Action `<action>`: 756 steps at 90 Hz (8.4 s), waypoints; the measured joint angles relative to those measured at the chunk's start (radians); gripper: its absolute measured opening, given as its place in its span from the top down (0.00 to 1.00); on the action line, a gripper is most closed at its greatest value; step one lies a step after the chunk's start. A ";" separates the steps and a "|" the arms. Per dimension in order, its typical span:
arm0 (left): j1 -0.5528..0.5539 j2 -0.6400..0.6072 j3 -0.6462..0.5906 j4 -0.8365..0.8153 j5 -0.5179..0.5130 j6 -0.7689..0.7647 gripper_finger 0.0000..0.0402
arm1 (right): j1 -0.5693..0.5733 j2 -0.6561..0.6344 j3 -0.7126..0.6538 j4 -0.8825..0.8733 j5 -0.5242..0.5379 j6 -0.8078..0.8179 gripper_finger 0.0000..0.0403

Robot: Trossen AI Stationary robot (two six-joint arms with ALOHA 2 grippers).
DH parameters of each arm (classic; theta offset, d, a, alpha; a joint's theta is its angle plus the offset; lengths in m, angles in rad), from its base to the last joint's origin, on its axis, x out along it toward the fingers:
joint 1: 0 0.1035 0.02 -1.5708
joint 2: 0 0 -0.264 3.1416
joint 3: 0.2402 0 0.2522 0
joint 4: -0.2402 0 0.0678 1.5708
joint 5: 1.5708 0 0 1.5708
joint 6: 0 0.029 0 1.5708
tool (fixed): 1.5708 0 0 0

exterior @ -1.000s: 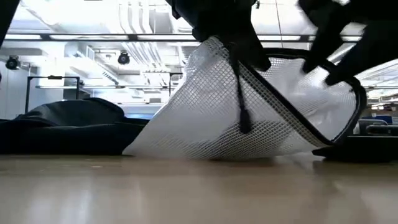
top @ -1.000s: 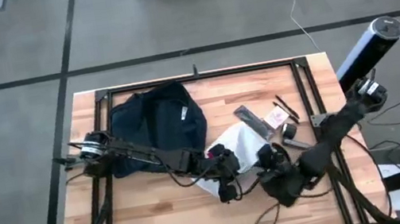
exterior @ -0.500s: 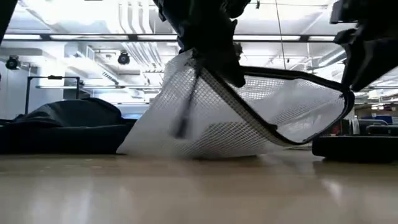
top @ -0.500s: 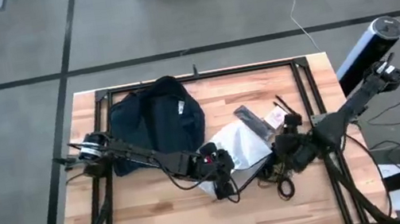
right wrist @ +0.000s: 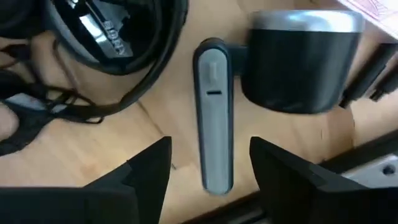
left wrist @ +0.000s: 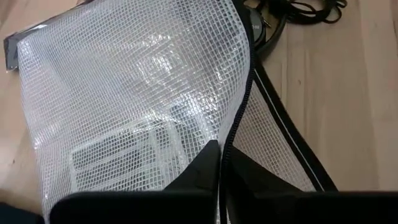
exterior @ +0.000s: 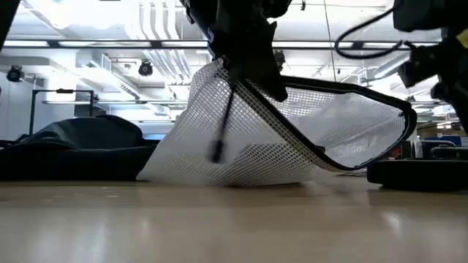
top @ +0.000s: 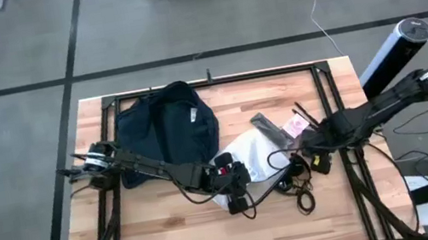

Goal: Unpack backpack
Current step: Put the black hand fan into the white zipper pouch, then put the red tuck box into the white zipper pouch

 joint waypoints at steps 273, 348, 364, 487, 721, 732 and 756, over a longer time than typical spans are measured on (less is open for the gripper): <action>-0.045 -0.058 0.009 0.042 -0.180 0.013 1.00 | 0.226 0.449 0.179 0.677 0.437 -0.780 0.84; -0.067 -0.057 0.008 -0.010 -0.179 -0.021 1.00 | 0.225 0.449 0.171 0.624 0.812 -0.834 1.00; -0.073 -0.056 0.007 -0.047 -0.175 -0.066 1.00 | 0.224 0.289 0.155 0.236 0.735 -0.505 1.00; -0.070 -0.055 0.007 -0.063 -0.182 -0.054 1.00 | -0.666 0.362 0.085 0.226 0.212 -1.487 0.30; -0.042 -0.103 -0.052 -0.032 -0.184 -0.038 1.00 | -0.015 0.268 0.249 0.425 -0.056 -0.841 0.30; -0.048 -0.110 -0.052 -0.029 -0.184 -0.041 1.00 | 0.053 0.280 0.204 0.639 0.010 -0.882 0.30; -0.061 -0.110 -0.052 -0.026 -0.184 -0.065 1.00 | 0.100 0.374 0.122 1.024 0.193 -1.055 0.30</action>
